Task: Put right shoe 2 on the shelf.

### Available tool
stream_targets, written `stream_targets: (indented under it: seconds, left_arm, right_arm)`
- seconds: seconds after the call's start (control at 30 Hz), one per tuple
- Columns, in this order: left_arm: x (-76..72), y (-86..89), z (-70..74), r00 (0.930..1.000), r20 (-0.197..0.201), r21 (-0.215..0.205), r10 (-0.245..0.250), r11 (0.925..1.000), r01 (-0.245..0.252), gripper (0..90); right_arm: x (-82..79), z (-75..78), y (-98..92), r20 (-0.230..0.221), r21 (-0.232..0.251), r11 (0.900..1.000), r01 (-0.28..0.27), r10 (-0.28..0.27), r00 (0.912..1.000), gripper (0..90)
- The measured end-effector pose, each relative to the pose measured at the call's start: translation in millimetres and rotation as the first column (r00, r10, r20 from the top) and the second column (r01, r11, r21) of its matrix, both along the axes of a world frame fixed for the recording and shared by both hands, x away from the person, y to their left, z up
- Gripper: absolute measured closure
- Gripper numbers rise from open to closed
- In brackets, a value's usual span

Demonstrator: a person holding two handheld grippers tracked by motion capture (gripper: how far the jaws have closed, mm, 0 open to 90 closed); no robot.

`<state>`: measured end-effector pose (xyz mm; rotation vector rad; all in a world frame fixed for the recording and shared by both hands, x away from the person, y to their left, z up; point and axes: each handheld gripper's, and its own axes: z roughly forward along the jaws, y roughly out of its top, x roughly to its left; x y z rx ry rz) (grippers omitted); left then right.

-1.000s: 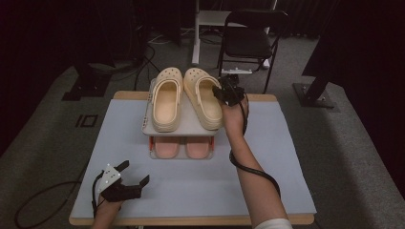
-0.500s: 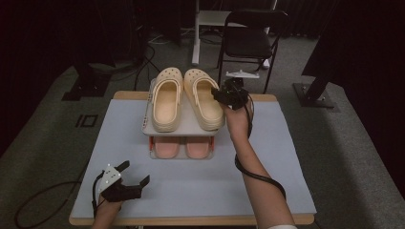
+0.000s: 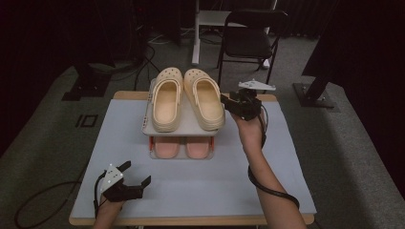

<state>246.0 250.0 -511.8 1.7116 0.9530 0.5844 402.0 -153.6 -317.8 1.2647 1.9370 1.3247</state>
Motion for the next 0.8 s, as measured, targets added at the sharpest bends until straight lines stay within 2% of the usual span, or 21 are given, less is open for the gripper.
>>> stream_targets:
  seconds: [0.27,0.47,0.67,0.8]
  left_arm:
    - [-0.4,-0.6,0.5,1.0,0.003,-0.001,0.002,1.0,-0.002,1.0]
    - [0.0,-0.6,0.1,1.0,0.001,0.002,0.001,1.0,-0.001,1.0]
    - [0.1,-1.6,-0.3,1.0,0.0,0.002,-0.001,1.0,0.001,1.0]
    - [0.1,-1.1,0.0,1.0,0.002,0.003,0.0,1.0,0.0,1.0]
  right_arm:
    - [-5.2,-11.3,-7.7,-0.004,-0.036,0.999,0.007,-0.007,1.0,59.7]
    - [-6.6,-29.6,-14.4,-0.041,-0.035,0.999,-0.005,0.004,0.9992,64.9]
    - [-8.7,-40.7,-11.2,-0.069,-0.046,0.998,-0.045,0.041,0.9968,82.6]
    - [-10.2,-42.6,-7.0,-0.076,-0.051,0.997,-0.063,0.059,0.9954,89.0]
